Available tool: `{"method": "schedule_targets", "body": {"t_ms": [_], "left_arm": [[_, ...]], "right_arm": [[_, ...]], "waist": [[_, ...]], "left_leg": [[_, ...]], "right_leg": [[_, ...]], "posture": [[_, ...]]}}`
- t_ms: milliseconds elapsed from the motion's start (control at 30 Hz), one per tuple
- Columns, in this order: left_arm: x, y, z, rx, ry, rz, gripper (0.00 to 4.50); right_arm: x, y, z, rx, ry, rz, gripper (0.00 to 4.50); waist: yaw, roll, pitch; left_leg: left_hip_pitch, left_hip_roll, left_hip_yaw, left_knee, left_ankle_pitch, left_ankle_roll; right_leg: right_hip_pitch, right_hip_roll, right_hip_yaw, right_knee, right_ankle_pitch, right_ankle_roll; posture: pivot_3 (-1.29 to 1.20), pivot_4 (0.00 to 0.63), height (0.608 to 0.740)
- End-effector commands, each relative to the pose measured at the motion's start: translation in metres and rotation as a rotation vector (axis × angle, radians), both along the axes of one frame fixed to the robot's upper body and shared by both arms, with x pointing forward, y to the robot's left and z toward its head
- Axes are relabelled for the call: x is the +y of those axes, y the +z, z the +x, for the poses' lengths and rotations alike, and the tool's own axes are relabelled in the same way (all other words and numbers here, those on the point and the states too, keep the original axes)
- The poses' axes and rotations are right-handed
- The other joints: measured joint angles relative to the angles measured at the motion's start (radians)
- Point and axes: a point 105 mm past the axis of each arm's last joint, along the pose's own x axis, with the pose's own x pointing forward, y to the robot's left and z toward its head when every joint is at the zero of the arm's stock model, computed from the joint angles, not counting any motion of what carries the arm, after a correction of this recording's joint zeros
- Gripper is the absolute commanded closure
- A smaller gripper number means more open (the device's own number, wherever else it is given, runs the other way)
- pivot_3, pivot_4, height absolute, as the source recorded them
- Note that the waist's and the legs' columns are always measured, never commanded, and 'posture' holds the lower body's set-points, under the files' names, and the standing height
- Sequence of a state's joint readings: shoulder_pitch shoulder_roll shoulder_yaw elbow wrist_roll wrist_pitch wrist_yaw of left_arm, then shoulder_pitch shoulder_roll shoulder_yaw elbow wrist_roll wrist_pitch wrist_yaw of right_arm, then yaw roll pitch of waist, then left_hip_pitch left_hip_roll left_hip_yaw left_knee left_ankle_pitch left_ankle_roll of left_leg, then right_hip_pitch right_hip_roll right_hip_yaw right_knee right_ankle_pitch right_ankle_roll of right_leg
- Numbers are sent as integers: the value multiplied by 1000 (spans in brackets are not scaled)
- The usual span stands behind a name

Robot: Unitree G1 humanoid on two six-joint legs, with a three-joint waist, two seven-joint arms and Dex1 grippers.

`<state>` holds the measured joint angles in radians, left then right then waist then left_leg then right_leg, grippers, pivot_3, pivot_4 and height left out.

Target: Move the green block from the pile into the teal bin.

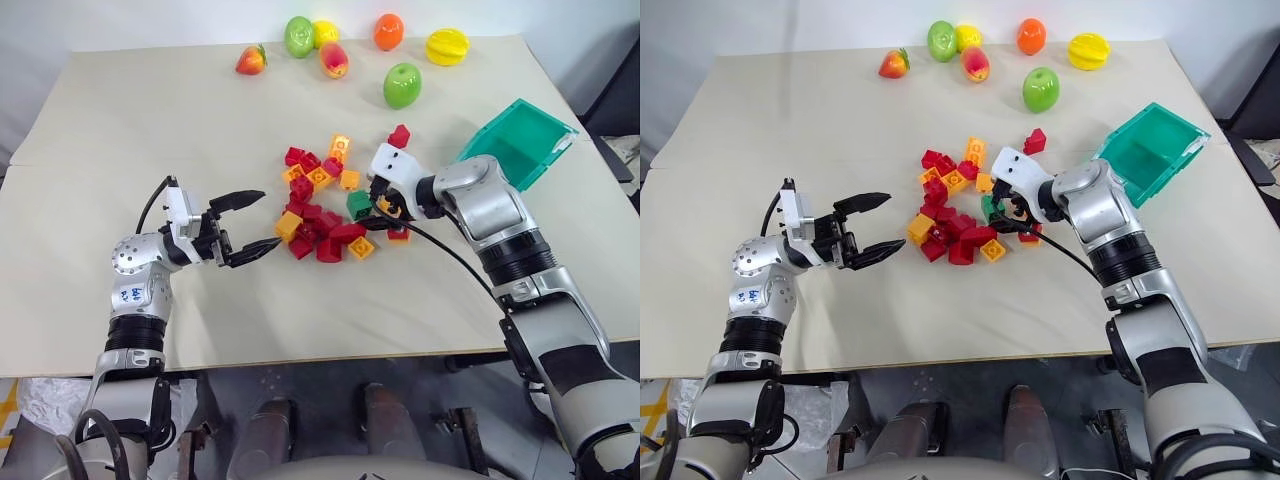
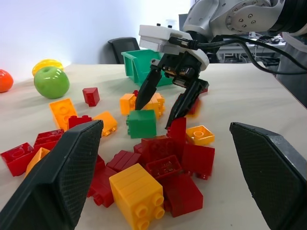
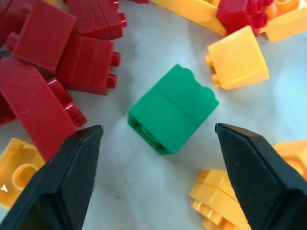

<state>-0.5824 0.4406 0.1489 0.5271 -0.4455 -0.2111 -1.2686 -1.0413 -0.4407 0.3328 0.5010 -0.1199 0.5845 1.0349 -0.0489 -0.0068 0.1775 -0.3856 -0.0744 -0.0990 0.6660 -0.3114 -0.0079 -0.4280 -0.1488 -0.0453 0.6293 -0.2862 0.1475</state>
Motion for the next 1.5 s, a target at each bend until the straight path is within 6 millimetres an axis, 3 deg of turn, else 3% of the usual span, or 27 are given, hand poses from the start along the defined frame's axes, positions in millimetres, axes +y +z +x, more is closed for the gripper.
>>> {"method": "schedule_targets", "body": {"t_ms": [33,200,300,467,500,733,933,1033,1100,1167,1267,1400,1500], "left_arm": [[3,6,0,-35,12,-1,0],[1,6,-1,-40,13,-6,0],[0,6,-2,-44,13,-8,0],[-2,6,-3,-46,16,-11,0],[-2,6,-3,-41,16,-8,0],[-19,13,0,-36,-24,14,0],[-45,22,16,10,-26,64,0],[-62,24,25,28,-29,89,0],[-72,24,31,45,-31,111,0],[-82,26,37,59,-32,132,0],[-89,30,45,61,-18,154,0],[-92,38,52,69,-7,124,0],[-85,46,61,117,62,71,0]], "right_arm": [[10,7,7,-13,9,-8,766],[15,7,17,0,-22,-14,766],[17,14,18,3,-32,-3,1361],[13,26,17,-25,-40,15,3017],[11,30,15,-34,-40,25,3078],[-23,69,-4,-157,-103,98,3074],[-102,103,-7,-339,-381,61,3074],[-158,114,-6,-396,-588,-8,3074],[-184,115,-2,-419,-687,-56,3074],[-202,111,5,-431,-750,-88,3074],[-213,104,17,-430,-797,-67,3074],[-220,95,27,-431,-829,-71,1760],[-219,104,31,-456,-836,-10,775]], "waist": [[-3,0,0],[-4,0,0],[-5,0,0],[-4,0,0],[-4,0,0],[16,0,0],[39,0,0],[48,0,0],[48,0,0],[45,0,0],[30,0,0],[15,0,0],[15,0,1]], "left_leg": [[0,0,0,0,0,0],[0,0,0,-1,0,0],[0,1,0,-1,0,0],[0,1,0,-1,0,0],[-1,1,0,-1,0,0],[-2,0,0,-1,0,0],[-3,-2,0,1,0,1],[-3,-2,1,0,0,1],[-3,-2,2,0,0,1],[-3,-2,3,0,0,1],[-2,-1,6,-1,0,1],[-2,-1,11,-3,0,1],[-2,-1,12,-3,0,1]], "right_leg": [[0,0,0,0,0,0],[0,0,0,-1,0,0],[-1,0,0,-1,0,0],[-1,0,0,-1,0,0],[-1,0,0,-1,0,0],[-1,0,0,-1,0,0],[-1,0,0,-1,1,1],[-1,0,0,-2,1,1],[-1,0,0,-2,1,1],[-1,0,0,-2,1,1],[-1,0,1,-2,1,1],[-2,0,1,-2,1,1],[-2,0,2,-2,1,1]], "posture": [[0,150,740],[0,150,740],[0,150,740],[0,150,740],[0,150,740],[0,150,740],[0,150,740],[0,150,740],[0,150,740],[0,150,740],[0,150,740],[0,150,740],[0,150,740]]}}
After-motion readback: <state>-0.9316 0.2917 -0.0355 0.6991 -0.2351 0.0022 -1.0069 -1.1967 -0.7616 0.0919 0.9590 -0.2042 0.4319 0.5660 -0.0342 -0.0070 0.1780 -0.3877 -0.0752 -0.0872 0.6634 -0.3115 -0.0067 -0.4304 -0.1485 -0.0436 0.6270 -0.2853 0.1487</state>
